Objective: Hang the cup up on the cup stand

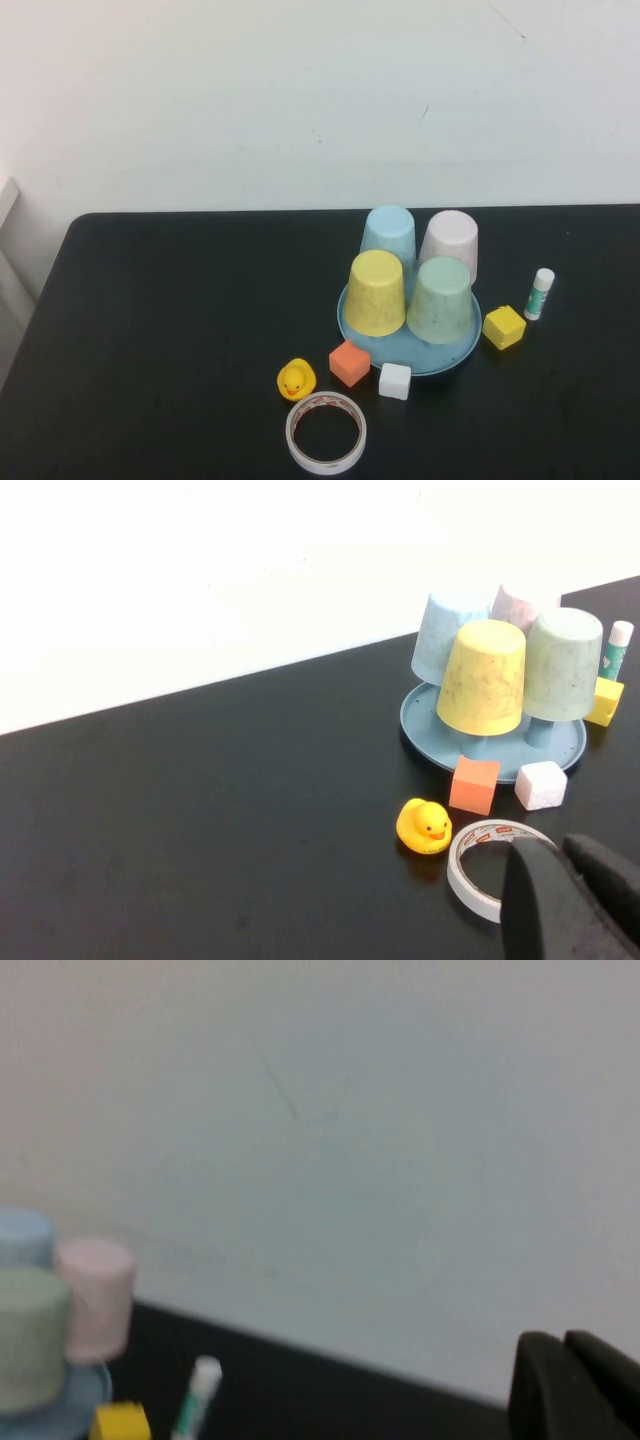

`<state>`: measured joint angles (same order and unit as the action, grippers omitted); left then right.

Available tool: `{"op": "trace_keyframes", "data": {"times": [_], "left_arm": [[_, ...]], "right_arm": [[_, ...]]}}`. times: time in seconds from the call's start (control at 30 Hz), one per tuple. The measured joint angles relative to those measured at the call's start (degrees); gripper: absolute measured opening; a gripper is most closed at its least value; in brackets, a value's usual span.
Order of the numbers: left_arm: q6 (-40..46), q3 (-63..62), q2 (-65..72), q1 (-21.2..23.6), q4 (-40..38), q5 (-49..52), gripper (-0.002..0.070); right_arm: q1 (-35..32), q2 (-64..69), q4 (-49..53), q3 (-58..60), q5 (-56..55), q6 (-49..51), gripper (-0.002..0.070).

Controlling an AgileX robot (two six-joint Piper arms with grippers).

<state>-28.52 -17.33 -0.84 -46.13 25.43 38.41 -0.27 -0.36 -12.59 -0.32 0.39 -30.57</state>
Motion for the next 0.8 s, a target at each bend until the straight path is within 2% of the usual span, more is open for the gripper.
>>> {"op": "trace_keyframes", "data": {"times": [0.07,0.17,0.5,0.8], "left_arm": [[0.0,0.0,-0.1,0.0,0.0,0.0,-0.0001],[0.0,0.0,-0.1,0.0,0.0,0.0,-0.0001],[0.0,0.0,-0.1,0.0,-0.1,0.0,-0.0001],[0.0,0.0,-0.1,0.0,-0.1,0.0,-0.0001]], "right_arm": [[-4.8,-0.3,8.1,0.3,6.8,9.9,-0.0001],[-7.9,-0.3,13.0,0.6,12.4,16.8,-0.0001],[1.0,-0.3,22.6,1.9,12.9,28.7,-0.0001],[1.6,-0.3,21.9,1.7,18.1,30.2,-0.0001]]}}
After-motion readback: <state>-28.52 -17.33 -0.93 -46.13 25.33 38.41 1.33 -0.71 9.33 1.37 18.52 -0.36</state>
